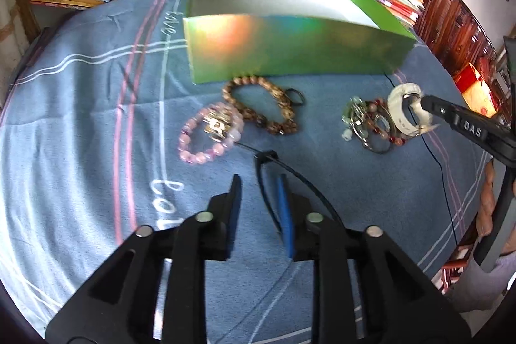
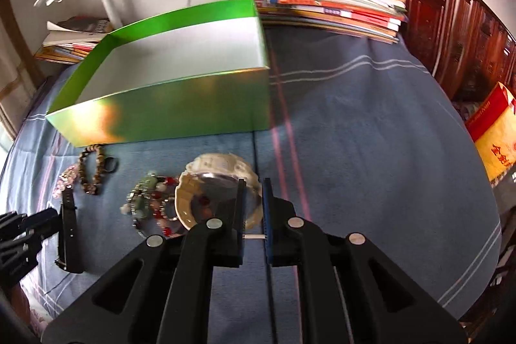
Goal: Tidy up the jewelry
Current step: 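Grasp the black watch with the left tool while the right tool grasps the white watch, then lower both watches into the green box and open both tools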
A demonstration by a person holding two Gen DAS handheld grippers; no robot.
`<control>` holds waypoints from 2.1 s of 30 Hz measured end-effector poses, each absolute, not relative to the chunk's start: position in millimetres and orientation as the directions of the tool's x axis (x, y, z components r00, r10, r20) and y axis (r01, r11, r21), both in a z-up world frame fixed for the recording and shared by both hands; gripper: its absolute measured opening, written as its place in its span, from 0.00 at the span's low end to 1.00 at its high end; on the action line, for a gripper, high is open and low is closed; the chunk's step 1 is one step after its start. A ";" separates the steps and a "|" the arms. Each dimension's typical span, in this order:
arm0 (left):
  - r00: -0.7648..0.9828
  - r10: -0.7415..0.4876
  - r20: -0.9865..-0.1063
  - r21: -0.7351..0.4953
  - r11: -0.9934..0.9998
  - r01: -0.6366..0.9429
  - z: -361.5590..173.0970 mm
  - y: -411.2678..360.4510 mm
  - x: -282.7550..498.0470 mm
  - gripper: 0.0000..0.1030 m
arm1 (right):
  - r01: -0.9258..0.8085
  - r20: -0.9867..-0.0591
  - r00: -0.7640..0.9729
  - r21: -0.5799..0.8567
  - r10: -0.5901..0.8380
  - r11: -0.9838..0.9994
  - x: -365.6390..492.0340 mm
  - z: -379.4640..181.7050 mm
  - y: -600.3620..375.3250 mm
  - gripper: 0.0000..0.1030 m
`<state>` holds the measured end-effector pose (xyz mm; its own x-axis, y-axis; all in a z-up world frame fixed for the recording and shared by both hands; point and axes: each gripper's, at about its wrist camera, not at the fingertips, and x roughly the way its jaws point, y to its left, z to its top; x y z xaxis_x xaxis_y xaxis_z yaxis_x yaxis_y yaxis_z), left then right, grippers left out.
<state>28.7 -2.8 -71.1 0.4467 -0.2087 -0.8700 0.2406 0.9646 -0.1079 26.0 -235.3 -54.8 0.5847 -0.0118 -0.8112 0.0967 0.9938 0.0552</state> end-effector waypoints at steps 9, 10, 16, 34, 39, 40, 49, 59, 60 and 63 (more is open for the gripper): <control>0.426 -0.200 -0.882 -0.091 0.961 0.263 -84.3 -13.0 26.5 0.19 | 0.124 -0.821 0.569 0.022 -0.053 0.992 31.3 -69.0 -236.6 0.31; 0.426 -0.197 -0.883 -0.087 0.960 0.265 -84.9 -13.6 25.9 0.10 | 0.115 -0.821 0.569 0.029 -0.042 0.993 31.2 -71.1 -236.9 0.31; 0.451 -0.204 -0.869 -0.088 0.960 0.266 -79.8 -14.1 23.1 0.02 | 0.073 -0.800 0.599 0.094 0.032 0.993 24.8 -61.9 -236.2 0.06; 0.405 -0.389 -0.828 -0.268 0.907 0.323 -66.1 0.1 16.1 0.02 | 0.014 -0.769 0.637 0.083 0.055 0.996 17.6 -43.3 -216.4 0.06; 0.385 -0.432 -0.815 -0.280 0.877 0.392 -65.8 -19.4 7.7 0.02 | 0.032 -0.773 0.632 0.084 0.045 0.996 16.9 -45.3 -219.8 0.06; 0.371 -0.465 -0.804 -0.310 0.860 0.406 -65.2 -20.9 7.2 0.02 | 0.033 -0.774 0.631 0.086 0.046 0.996 16.6 -45.8 -220.2 0.06; 0.483 -0.351 -0.803 -0.193 0.918 0.347 -42.6 -10.8 19.4 0.02 | 0.023 -0.752 0.657 0.088 0.051 0.996 17.0 -33.2 -217.7 0.06; 0.764 -0.096 -0.638 0.015 0.991 0.137 42.9 12.7 83.1 0.02 | 0.024 -0.569 0.822 0.020 -0.008 1.000 47.5 43.1 -202.6 0.06; 0.774 -0.070 -0.630 0.029 0.993 0.114 44.7 11.7 91.8 0.02 | 0.035 -0.566 0.824 0.019 -0.018 0.999 54.3 44.9 -201.0 0.06; 0.766 -0.003 -0.643 0.062 0.997 0.056 32.6 6.0 127.8 0.03 | 0.054 -0.597 0.802 0.030 -0.025 0.998 82.6 36.4 -198.6 0.06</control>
<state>127.8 6.0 32.6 0.7658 -0.0032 -0.6431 0.0559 0.9965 0.0616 82.6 -198.6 36.4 0.8020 -0.0253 -0.5968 0.0535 0.9981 0.0295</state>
